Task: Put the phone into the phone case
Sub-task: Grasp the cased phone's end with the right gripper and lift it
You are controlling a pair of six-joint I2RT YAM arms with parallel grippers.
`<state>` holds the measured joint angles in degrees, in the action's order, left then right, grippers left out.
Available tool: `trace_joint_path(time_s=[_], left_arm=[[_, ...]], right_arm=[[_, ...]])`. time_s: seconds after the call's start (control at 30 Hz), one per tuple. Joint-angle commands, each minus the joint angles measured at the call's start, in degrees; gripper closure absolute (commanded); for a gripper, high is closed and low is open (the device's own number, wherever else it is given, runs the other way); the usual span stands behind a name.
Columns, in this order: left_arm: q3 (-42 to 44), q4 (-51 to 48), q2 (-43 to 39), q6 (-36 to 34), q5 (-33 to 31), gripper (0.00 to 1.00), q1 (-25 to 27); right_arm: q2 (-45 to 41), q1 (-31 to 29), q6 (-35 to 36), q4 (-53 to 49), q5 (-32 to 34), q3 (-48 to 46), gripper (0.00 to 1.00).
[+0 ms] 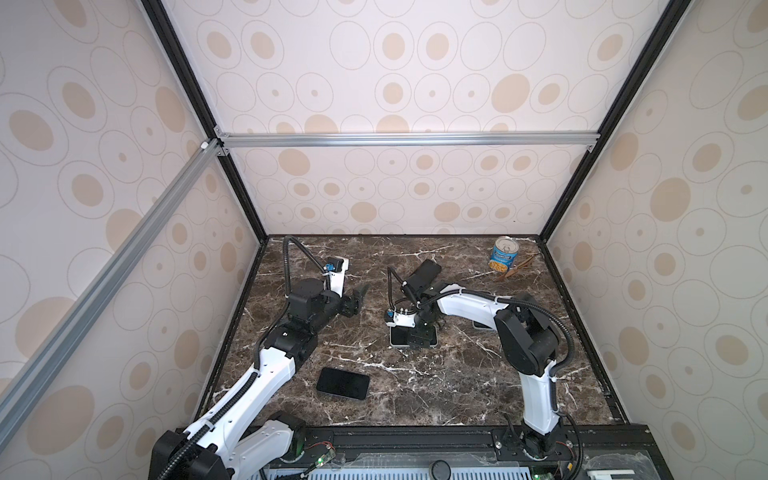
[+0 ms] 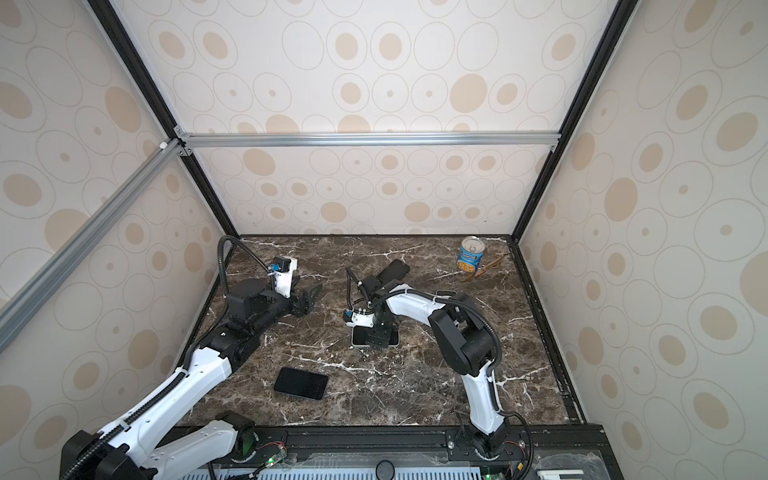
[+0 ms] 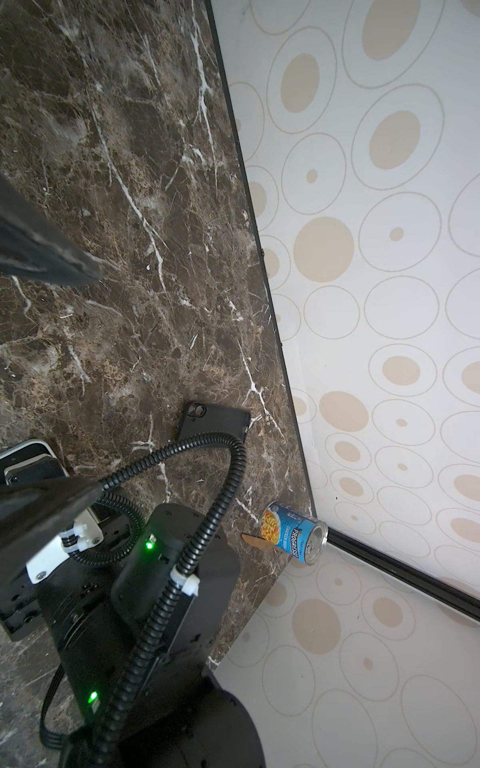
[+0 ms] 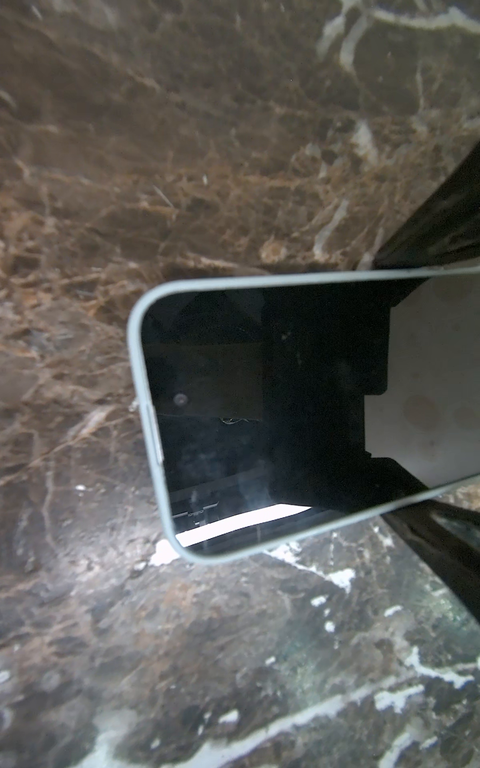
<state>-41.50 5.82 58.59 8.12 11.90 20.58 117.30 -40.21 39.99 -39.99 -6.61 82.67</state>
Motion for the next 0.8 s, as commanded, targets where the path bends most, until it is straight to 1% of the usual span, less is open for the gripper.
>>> trace_joint_path(time_s=[0.0,0.1,0.27,0.37,0.43,0.47,0.63,0.77], left_arm=[[-0.12,1.65,-0.14,0.25,1.06,0.27,-0.63],[0.01,1.65,-0.32,0.34,0.92,0.27,-0.83],[-0.10,1.38,-0.05,0.62,-0.17,0.27,-1.26],[-0.16,1.22,0.13,1.01,-0.54,0.27,-1.58],[-0.21,1.21,0.21,1.19,-0.48,0.27,-1.87],[-0.27,1.21,0.21,1.36,-0.48,0.27,-1.91],[-0.27,1.28,0.41,1.96,-0.34,0.27,-2.55],[-0.32,1.21,0.47,2.29,-0.36,0.27,-3.02]], right_arm=[[1.91,-0.13,0.01,-3.25,3.38,-2.18,0.17],[2.10,-0.05,-2.02,-3.00,3.50,-2.20,0.20],[2.58,1.22,-8.81,-2.09,4.00,-2.09,0.24],[2.78,3.31,-14.74,-1.17,5.26,-2.43,0.26],[3.30,5.13,-18.89,-1.37,6.53,-2.09,0.30],[3.50,5.84,-20.40,-1.55,7.34,-1.85,0.33],[4.49,9.93,-29.34,-3.56,11.34,-0.40,0.33],[4.10,12.90,-35.46,-4.07,11.39,-0.43,0.33]])
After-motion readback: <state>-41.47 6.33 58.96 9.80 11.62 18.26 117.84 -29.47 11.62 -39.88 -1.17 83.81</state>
